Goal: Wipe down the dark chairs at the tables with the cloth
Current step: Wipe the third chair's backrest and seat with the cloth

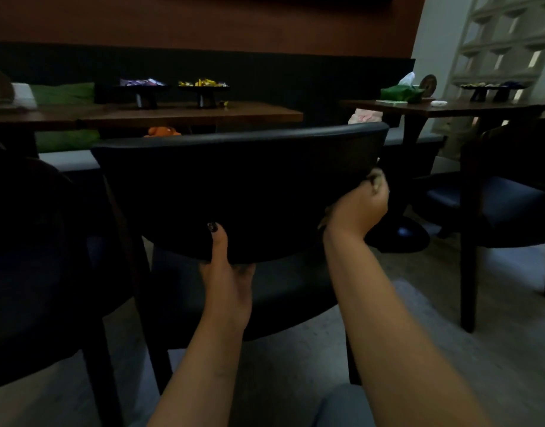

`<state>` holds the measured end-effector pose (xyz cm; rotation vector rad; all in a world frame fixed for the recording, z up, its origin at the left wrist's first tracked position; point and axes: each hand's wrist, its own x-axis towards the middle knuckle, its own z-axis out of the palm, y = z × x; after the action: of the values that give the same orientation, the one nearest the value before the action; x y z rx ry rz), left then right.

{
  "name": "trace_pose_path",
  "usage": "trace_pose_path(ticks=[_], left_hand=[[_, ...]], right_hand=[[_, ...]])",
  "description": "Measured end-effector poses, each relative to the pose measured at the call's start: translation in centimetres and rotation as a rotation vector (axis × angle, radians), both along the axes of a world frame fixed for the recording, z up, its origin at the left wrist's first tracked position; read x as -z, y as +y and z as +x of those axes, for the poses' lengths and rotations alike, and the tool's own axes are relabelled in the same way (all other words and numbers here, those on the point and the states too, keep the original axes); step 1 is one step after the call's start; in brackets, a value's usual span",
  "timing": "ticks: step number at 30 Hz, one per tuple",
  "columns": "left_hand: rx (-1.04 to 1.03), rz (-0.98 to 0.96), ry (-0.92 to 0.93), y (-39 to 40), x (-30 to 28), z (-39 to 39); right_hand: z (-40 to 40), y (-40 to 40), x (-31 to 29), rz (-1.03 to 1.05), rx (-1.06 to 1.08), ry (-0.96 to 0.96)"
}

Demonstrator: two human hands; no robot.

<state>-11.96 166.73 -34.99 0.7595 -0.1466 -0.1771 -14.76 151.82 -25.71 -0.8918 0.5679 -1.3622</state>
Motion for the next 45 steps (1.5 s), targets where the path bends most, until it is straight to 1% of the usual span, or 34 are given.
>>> trace_pose_path(ticks=[2, 5, 6, 8, 10, 11, 12, 13, 14, 15, 16, 18, 19, 20, 21, 24, 25, 28, 30, 32, 33, 34, 37, 39, 42, 45], left_hand=[[0.071, -0.004, 0.007, 0.5, 1.0, 0.4], [0.063, 0.033, 0.032, 0.6, 2.1, 1.0], [0.063, 0.048, 0.026, 0.7, 2.2, 1.2], [0.09, 0.08, 0.007, 1.2, 2.1, 1.4], [0.125, 0.111, -0.01, 1.7, 1.7, 1.4], [0.129, 0.124, -0.005, 1.8, 1.5, 1.4], [0.121, 0.138, 0.008, 1.8, 1.4, 1.4], [0.113, 0.147, 0.023, 1.8, 1.4, 1.4], [0.114, 0.147, 0.032, 1.8, 1.4, 1.4], [0.125, 0.139, 0.03, 1.8, 1.5, 1.4], [0.136, 0.129, 0.016, 1.9, 1.6, 1.5], [0.149, 0.127, -0.014, 1.9, 1.8, 1.5], [0.148, 0.138, -0.021, 2.0, 1.9, 1.5], [0.146, 0.152, -0.027, 2.0, 2.0, 1.6], [0.15, 0.165, -0.04, 2.1, 2.1, 1.6], [0.166, 0.175, -0.053, 2.2, 2.0, 1.6], [0.16, 0.175, -0.038, 2.1, 2.0, 1.6], [0.131, 0.166, 0.021, 1.7, 1.7, 1.4], [0.126, 0.161, 0.022, 1.6, 1.9, 1.5], [0.123, 0.159, 0.013, 1.7, 2.1, 1.8], [0.119, 0.169, 0.009, 1.8, 2.2, 1.9], [0.112, 0.18, 0.006, 1.8, 2.2, 2.0], [0.089, 0.186, 0.018, 1.5, 2.1, 2.1], [0.075, 0.181, 0.032, 1.3, 2.1, 2.1], [0.06, 0.163, 0.039, 1.1, 2.2, 2.2], [0.028, 0.175, 0.045, 0.8, 2.4, 2.2]], right_hand=[[-0.7, 1.1, -1.5, -0.14, 0.065, -0.052], [-1.1, 5.6, -1.5, -0.386, 0.155, -0.09], [-1.0, 7.2, -0.7, -0.507, 0.171, -0.081], [-0.5, 9.2, 1.4, -0.865, 0.187, -0.019], [-0.4, 9.1, 2.8, -1.228, 0.223, 0.07], [-0.6, 8.1, 3.1, -1.37, 0.267, 0.094], [-0.8, 6.9, 3.1, -1.468, 0.313, 0.11], [-1.1, 5.6, 3.0, -1.507, 0.346, 0.118], [-1.2, 4.2, 2.7, -1.481, 0.364, 0.128], [-1.3, 2.7, 2.3, -1.329, 0.341, 0.138], [-1.0, 1.0, 1.8, -1.067, 0.277, 0.11], [-0.8, -2.0, 0.1, -0.294, 0.023, -0.025], [-0.6, -3.1, -0.5, 0.005, -0.09, -0.022], [-0.2, -3.8, -0.4, 0.186, -0.157, 0.0], [0.0, -3.8, 0.0, 0.228, -0.176, 0.052], [0.4, -1.4, 1.8, 0.232, -0.259, 0.142], [0.5, -0.1, 2.1, 0.258, -0.279, 0.151], [0.7, 2.4, 3.7, 0.345, -0.225, 0.154], [0.0, 4.3, 4.7, 0.373, -0.331, 0.162], [-1.4, 5.6, 5.3, 0.337, -0.409, 0.144], [-2.2, 5.5, 5.2, 0.274, -0.377, 0.126], [-3.0, 5.1, 4.5, 0.165, -0.3, 0.1], [-4.4, 3.6, 1.0, -0.375, 0.026, 0.065], [-3.9, 3.1, -0.8, -0.699, 0.166, 0.084], [-2.3, 3.9, -0.7, -1.063, 0.222, 0.132], [-1.4, 3.1, 2.5, -1.41, 0.23, 0.228]])
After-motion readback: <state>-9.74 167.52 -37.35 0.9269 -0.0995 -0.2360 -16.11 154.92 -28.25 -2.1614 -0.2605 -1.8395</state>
